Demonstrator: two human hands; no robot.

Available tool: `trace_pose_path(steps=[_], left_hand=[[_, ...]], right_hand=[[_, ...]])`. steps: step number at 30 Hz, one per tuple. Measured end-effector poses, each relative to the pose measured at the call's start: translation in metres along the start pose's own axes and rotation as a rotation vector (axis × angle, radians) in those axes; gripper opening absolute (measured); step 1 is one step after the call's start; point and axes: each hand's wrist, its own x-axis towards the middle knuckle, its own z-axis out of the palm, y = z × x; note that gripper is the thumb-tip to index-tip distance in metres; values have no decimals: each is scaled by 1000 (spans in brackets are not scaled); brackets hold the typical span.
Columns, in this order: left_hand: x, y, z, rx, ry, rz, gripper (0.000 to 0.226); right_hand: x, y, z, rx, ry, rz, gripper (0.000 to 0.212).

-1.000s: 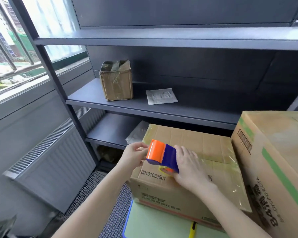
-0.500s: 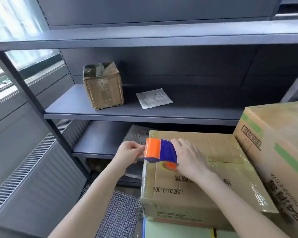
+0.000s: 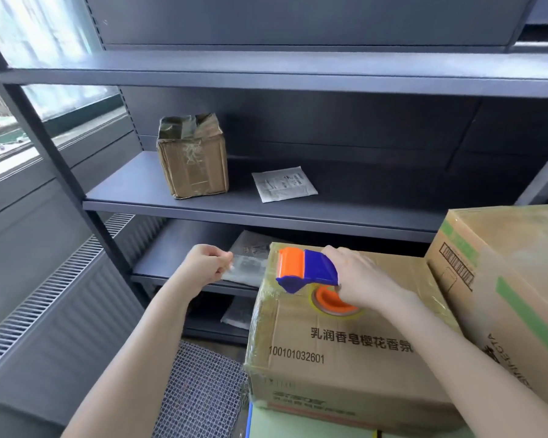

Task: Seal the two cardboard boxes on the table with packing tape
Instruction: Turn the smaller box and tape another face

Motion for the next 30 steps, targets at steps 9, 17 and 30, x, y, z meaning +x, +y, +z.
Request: trace_pose_path(steps=[9, 17, 30], left_hand=[[32, -34, 11, 118, 100, 18, 23], [58, -65, 22, 141, 174, -62, 21], [57, -97, 46, 224, 231, -84, 16]], right_hand=[[-2, 22, 5, -89, -45, 60, 61], [12, 14, 19, -188, -85, 63, 65], [19, 9, 26, -261, -115, 40, 57]])
